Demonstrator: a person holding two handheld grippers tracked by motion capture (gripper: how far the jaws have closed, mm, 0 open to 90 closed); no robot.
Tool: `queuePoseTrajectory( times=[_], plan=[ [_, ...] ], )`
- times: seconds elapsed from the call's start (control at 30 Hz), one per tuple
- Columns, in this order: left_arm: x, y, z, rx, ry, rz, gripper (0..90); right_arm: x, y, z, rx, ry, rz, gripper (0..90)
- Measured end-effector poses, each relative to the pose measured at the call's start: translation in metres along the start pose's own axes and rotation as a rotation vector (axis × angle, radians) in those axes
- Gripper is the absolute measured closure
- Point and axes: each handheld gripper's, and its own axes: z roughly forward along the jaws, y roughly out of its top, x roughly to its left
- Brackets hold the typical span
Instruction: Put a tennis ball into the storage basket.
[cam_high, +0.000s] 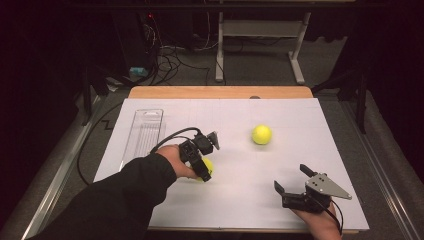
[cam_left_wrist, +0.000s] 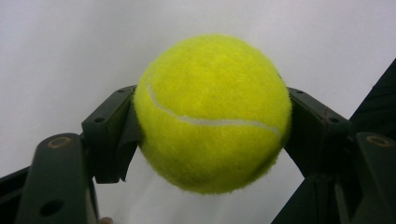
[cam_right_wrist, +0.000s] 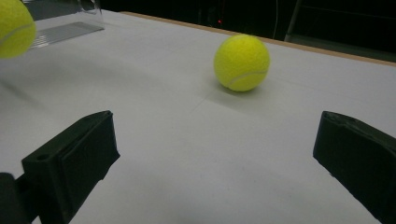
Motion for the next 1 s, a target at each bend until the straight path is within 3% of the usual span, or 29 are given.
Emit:
queuePoseTrajectory(
  times=[0.37,0.67,1.0],
  plan=[
    [0.034,-0.026,-0.032,0.003,0.025,-0.083,26.8,0.001,0.0,0.0,0.003,0.001,-0.001,0.0],
    [0.069,-0.052,-0.057,-0.017,0.046,-0.182,26.8,0.001,0.0,0.0,0.003,0.001,-0.002,0.0],
    [0.096,-0.071,-0.068,-0.004,0.056,-0.26,26.8,0.001,0.0,0.0,0.005,0.001,-0.004,0.0]
  ],
)
